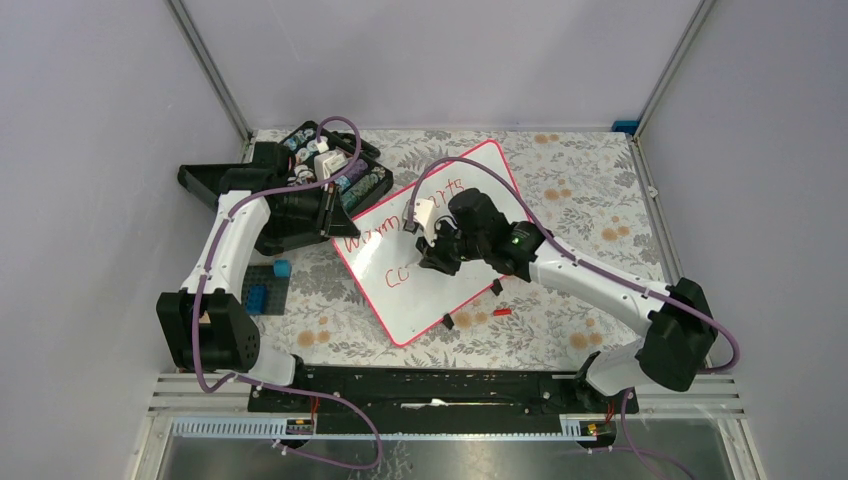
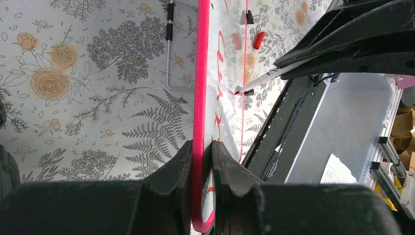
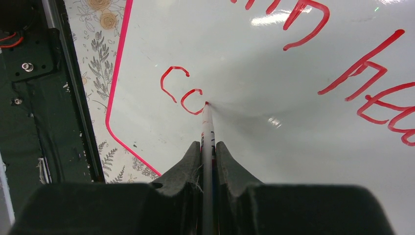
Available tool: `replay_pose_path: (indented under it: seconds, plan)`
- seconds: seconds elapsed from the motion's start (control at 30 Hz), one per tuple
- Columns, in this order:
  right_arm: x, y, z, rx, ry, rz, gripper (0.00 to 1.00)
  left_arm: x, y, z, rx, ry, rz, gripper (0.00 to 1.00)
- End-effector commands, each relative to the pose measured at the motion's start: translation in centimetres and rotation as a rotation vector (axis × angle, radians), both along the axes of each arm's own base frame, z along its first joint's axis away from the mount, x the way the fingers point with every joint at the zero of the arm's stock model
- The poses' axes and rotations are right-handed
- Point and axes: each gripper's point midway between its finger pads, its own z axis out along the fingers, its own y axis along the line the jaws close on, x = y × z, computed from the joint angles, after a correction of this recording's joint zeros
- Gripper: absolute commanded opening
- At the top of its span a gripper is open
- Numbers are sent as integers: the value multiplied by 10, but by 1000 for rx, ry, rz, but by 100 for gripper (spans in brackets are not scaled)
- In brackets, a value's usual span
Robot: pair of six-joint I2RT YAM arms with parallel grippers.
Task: Write a sentence on the whiteboard
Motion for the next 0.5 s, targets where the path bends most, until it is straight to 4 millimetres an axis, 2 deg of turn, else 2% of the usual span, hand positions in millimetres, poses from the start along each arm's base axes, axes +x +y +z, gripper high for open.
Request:
replay_pose_path:
  seconds: [0.0, 0.47]
  plan:
    - [7, 10, 16, 38, -19, 2, 0, 7, 1, -8, 36, -38, -17, 0]
    - [-1, 21, 16, 41, -9, 30, 0, 5, 2, -10, 40, -36, -18, 0]
